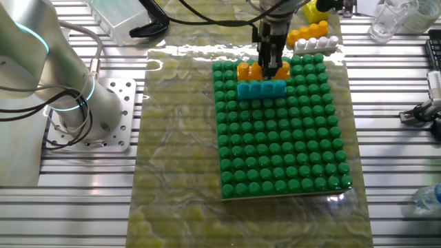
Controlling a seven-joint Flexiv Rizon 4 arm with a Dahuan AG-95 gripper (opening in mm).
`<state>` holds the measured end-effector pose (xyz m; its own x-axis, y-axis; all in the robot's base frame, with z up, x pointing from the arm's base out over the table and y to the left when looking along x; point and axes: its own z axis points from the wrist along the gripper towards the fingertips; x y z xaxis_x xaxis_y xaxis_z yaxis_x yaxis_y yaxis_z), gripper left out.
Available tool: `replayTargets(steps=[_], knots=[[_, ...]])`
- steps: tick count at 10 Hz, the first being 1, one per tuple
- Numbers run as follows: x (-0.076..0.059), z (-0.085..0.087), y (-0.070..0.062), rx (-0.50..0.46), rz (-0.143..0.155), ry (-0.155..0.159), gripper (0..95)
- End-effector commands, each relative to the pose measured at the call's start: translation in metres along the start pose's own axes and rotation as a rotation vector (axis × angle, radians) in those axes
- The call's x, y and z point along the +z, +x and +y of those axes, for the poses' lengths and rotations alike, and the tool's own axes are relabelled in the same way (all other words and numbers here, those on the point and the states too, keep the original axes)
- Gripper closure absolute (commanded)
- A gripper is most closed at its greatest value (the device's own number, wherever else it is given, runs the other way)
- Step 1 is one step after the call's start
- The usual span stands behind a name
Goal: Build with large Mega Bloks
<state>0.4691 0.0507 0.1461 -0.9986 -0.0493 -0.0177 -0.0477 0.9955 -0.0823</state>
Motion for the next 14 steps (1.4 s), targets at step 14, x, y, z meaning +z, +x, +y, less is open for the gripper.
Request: replayTargets(steps=[14], knots=[[0.015, -0.012, 0.003, -0.073, 0.015, -0.060, 95.0]])
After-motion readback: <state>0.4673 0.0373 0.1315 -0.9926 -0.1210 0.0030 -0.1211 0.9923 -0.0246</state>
